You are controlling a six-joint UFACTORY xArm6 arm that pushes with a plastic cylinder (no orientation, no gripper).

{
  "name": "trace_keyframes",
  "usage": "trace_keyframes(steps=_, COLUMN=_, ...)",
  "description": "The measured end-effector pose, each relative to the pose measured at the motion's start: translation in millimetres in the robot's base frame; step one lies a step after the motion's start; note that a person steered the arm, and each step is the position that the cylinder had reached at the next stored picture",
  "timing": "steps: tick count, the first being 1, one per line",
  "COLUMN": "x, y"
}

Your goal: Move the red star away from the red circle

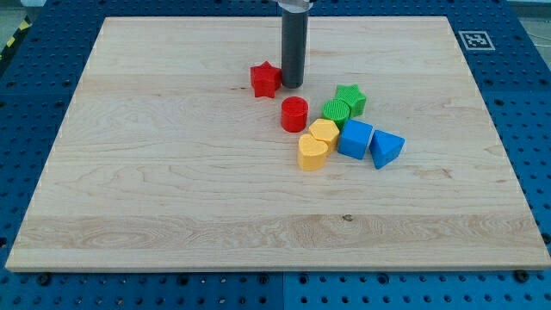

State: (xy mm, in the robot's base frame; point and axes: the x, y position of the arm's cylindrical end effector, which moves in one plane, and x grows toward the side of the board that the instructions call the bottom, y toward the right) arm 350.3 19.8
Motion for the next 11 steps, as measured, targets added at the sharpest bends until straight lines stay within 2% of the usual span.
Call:
trace_keyframes(steps=1, x=18, y=9)
trace_keyframes(steps=3, x=18, y=-7)
trace_keyframes(steps=11, x=26, y=-8)
